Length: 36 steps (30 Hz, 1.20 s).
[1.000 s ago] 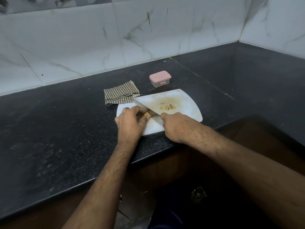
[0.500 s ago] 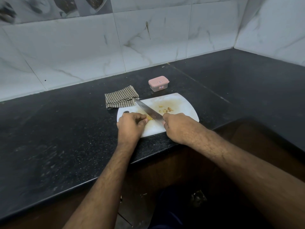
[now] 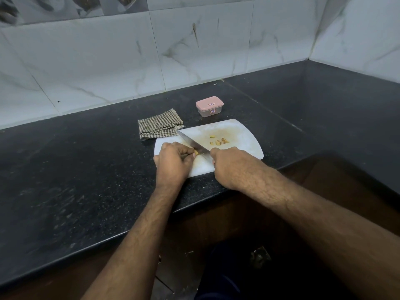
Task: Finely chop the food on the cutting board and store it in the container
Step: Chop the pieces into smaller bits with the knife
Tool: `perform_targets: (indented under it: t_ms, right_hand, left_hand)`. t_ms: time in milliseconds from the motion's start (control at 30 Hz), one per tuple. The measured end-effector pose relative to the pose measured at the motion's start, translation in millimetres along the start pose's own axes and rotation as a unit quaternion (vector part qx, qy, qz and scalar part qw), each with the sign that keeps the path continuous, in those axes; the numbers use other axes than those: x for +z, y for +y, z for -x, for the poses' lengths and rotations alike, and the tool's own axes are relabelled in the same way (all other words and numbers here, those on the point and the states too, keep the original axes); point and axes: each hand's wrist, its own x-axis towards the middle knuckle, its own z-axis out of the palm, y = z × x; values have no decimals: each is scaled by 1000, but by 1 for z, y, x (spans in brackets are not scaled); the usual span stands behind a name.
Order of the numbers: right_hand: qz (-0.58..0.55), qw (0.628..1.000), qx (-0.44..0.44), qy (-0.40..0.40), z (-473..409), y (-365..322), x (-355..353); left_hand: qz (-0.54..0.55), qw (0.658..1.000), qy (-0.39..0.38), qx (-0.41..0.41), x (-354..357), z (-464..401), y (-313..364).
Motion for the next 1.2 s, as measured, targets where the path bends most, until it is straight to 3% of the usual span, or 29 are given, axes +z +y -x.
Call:
perform_targets:
  t_ms: [400,733,967,1200]
  right_hand:
    - [13,1000,-5,-11,-17,-3,8]
    - [-21,1000,-7,-21,-20,5,4]
    - [-46,999,5,24,-12,6,0]
    - [-20,1000,0,14,-4,2,3]
  left_hand:
    - [-14,1000,5,8,0,0,-1]
    - [50,999,6,-9,1,-1,-2]
    - [66,997,15,-33,-6,5,8]
    - [67,996,18,-47,-9,6,12]
